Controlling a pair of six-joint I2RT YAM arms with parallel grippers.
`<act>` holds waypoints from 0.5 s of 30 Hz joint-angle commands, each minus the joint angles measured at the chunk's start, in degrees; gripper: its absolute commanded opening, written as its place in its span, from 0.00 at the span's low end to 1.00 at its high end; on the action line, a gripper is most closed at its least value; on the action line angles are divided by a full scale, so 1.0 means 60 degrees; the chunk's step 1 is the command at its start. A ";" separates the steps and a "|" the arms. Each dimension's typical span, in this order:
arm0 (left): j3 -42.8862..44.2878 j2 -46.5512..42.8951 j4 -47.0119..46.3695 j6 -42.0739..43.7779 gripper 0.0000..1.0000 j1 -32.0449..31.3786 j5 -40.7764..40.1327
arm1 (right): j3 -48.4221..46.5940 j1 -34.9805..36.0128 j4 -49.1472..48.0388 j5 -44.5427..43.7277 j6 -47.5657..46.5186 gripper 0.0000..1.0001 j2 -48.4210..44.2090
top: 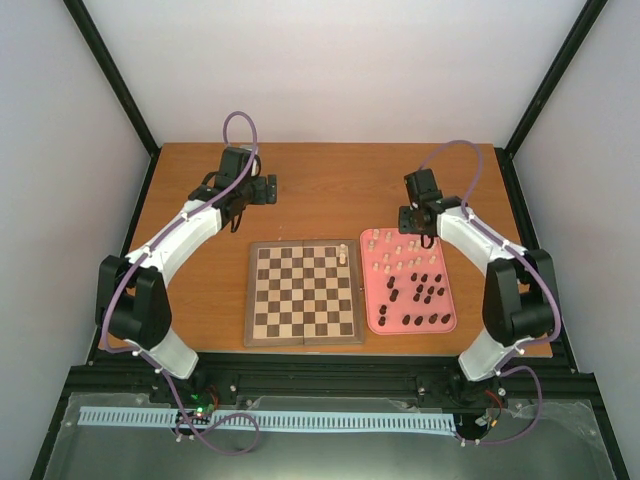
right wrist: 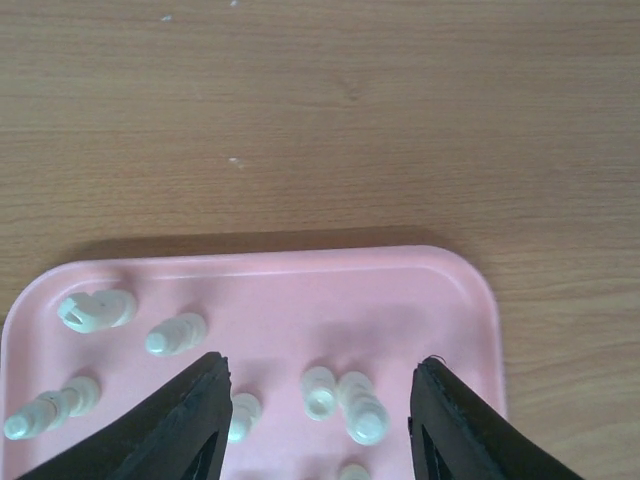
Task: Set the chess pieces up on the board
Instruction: Pick up the chess piece from the storage box.
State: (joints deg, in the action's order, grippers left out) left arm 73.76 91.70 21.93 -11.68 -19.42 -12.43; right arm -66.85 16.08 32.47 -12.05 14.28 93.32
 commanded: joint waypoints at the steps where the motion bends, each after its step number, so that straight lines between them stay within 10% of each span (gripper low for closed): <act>1: 0.0426 0.0078 0.0091 0.0072 1.00 -0.0045 -0.0044 | -0.0442 -0.0021 -0.0314 0.0731 -0.0235 0.49 0.0747; 15: 0.0495 0.0222 0.0098 0.0076 1.00 -0.0045 -0.0029 | -0.0912 0.0418 -0.0346 0.1353 -0.0490 0.44 0.1609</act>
State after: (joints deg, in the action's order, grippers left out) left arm 73.82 92.09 21.96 -11.68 -19.42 -12.45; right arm -70.74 17.17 31.03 -5.02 12.38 102.28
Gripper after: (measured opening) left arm 0.998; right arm 0.436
